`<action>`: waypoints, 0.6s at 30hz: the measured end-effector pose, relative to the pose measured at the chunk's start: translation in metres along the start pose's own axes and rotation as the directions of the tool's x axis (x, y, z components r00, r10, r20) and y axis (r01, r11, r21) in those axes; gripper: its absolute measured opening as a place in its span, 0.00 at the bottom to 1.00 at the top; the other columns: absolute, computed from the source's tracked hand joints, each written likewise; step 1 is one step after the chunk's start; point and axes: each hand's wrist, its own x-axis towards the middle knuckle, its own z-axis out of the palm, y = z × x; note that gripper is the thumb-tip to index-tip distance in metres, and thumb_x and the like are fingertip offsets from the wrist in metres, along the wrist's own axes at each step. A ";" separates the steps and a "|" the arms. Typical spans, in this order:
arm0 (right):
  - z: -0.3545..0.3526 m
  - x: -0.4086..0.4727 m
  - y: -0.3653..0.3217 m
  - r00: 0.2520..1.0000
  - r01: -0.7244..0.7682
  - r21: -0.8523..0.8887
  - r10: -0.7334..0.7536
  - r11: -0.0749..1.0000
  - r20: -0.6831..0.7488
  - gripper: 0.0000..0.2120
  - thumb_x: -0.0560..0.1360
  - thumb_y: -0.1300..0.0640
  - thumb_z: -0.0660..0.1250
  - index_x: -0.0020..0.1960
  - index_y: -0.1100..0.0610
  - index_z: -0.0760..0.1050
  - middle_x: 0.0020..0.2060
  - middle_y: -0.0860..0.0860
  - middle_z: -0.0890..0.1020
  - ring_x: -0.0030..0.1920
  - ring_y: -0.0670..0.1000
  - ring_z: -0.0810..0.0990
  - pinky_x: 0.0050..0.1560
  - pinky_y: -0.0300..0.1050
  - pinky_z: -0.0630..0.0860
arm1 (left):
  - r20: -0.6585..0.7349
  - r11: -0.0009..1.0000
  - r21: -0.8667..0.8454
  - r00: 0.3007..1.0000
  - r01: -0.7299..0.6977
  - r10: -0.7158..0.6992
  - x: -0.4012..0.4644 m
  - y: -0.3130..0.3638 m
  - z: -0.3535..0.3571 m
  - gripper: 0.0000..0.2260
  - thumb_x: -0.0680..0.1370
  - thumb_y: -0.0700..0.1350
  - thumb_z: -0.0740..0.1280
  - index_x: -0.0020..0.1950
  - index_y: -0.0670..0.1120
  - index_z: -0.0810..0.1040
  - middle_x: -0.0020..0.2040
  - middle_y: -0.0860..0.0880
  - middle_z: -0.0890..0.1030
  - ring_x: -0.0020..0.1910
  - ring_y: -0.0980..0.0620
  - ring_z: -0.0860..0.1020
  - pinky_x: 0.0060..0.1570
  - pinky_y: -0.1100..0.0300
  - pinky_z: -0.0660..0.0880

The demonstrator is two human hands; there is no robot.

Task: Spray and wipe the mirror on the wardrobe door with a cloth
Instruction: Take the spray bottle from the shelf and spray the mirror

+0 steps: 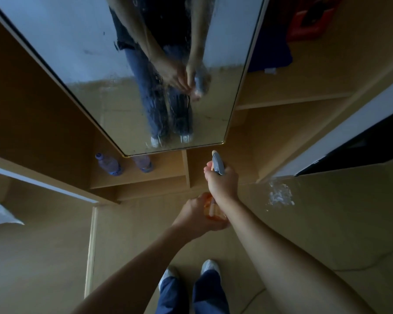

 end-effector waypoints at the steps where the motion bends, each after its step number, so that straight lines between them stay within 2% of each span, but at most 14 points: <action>1: -0.001 0.000 0.000 1.000 -0.003 0.011 0.003 1.000 0.001 0.05 0.75 0.62 0.68 0.44 0.52 0.77 0.38 0.46 0.81 0.38 0.45 0.79 0.31 0.29 0.71 | -0.001 1.000 -0.002 1.000 0.002 -0.002 0.000 0.002 0.000 0.28 0.64 0.53 0.80 0.60 0.50 0.75 0.46 0.58 0.79 0.42 0.61 0.77 0.39 0.70 0.73; 3: -0.006 0.001 -0.001 1.000 -0.005 0.017 0.005 1.000 0.001 0.05 0.75 0.62 0.68 0.45 0.52 0.77 0.38 0.45 0.80 0.38 0.44 0.79 0.32 0.29 0.71 | 0.002 1.000 0.002 1.000 0.000 0.000 0.000 0.007 0.002 0.27 0.64 0.53 0.80 0.59 0.52 0.75 0.44 0.59 0.78 0.41 0.62 0.77 0.36 0.73 0.70; 8: -0.015 0.002 -0.003 1.000 0.007 -0.035 -0.008 0.999 -0.016 0.07 0.74 0.64 0.67 0.40 0.54 0.75 0.36 0.50 0.78 0.34 0.45 0.76 0.26 0.27 0.68 | 0.000 1.000 0.011 1.000 0.005 -0.005 0.001 0.013 0.007 0.25 0.65 0.52 0.80 0.57 0.53 0.74 0.40 0.60 0.77 0.38 0.63 0.75 0.34 0.74 0.69; 10: -0.016 0.002 -0.003 1.000 -0.003 -0.064 0.002 0.998 -0.023 0.09 0.73 0.64 0.66 0.37 0.53 0.74 0.37 0.53 0.80 0.34 0.46 0.77 0.28 0.30 0.70 | 0.005 1.000 0.019 1.000 0.011 -0.011 -0.001 0.015 0.008 0.25 0.65 0.52 0.80 0.59 0.53 0.74 0.41 0.60 0.76 0.38 0.63 0.75 0.34 0.74 0.69; 13: -0.017 0.001 -0.003 1.000 -0.013 -0.063 0.011 0.998 -0.026 0.06 0.74 0.63 0.66 0.39 0.55 0.75 0.39 0.56 0.81 0.35 0.48 0.78 0.32 0.34 0.71 | 0.010 1.000 0.021 1.000 0.011 -0.012 -0.002 0.017 0.009 0.27 0.66 0.52 0.79 0.60 0.51 0.74 0.42 0.60 0.76 0.39 0.62 0.76 0.34 0.73 0.70; 18: -0.023 -0.001 -0.008 1.000 0.005 -0.044 -0.005 0.999 0.005 0.07 0.73 0.63 0.67 0.39 0.54 0.76 0.36 0.53 0.79 0.31 0.46 0.76 0.26 0.30 0.69 | 0.005 0.999 0.047 1.000 0.003 -0.003 -0.004 0.021 0.008 0.27 0.65 0.53 0.80 0.61 0.51 0.74 0.41 0.60 0.76 0.38 0.63 0.75 0.33 0.74 0.69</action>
